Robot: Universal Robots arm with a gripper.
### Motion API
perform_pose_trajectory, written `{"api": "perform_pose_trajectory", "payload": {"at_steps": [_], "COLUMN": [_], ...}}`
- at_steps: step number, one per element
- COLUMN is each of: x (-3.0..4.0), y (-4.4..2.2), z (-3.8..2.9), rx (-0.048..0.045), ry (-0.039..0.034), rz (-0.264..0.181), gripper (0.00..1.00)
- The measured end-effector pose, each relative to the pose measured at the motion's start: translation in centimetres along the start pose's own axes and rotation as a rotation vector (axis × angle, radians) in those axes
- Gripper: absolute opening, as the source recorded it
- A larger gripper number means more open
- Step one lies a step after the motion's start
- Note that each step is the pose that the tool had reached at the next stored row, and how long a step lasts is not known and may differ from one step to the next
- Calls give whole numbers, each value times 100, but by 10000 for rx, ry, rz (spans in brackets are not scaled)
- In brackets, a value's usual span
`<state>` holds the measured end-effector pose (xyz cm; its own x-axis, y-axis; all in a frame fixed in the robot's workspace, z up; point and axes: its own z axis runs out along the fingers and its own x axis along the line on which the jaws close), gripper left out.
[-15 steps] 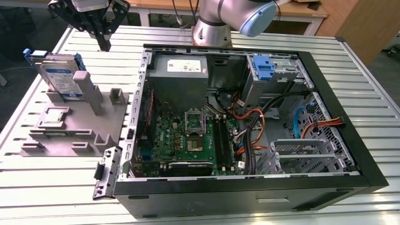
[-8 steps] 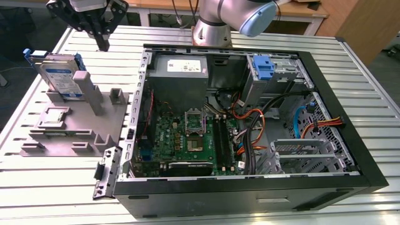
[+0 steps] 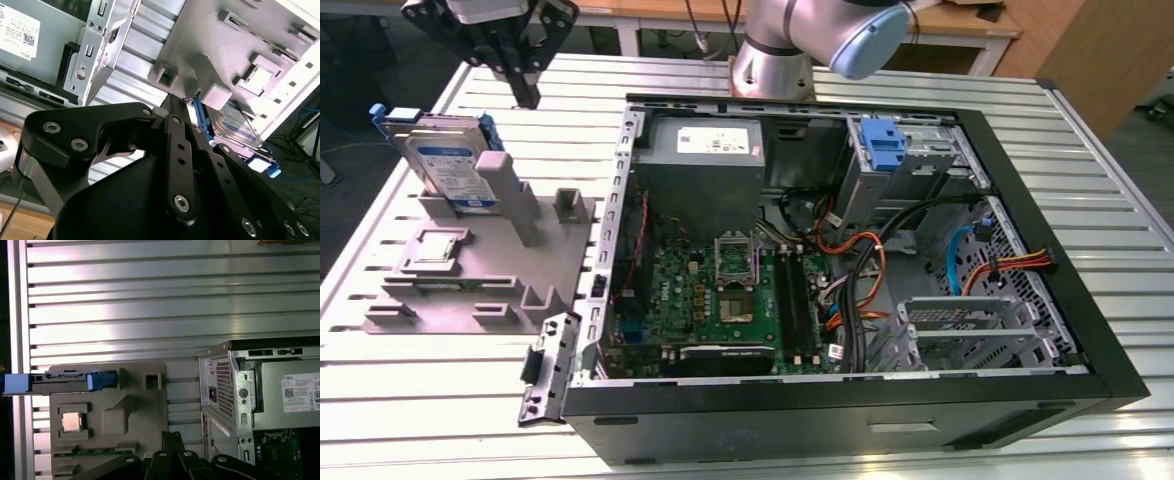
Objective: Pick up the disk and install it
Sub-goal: 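Reach for the disk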
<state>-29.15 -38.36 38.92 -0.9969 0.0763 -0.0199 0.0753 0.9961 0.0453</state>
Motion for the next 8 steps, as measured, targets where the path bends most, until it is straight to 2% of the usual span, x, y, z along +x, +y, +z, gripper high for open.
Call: {"api": "perform_pose_trajectory", "payload": {"at_steps": [2, 8], "x": [27, 81], "y": [11, 101], "z": [0, 4], "rx": [-1, 0], "ry": [-1, 0], "rz": [1, 0], "gripper": [10, 10]}}
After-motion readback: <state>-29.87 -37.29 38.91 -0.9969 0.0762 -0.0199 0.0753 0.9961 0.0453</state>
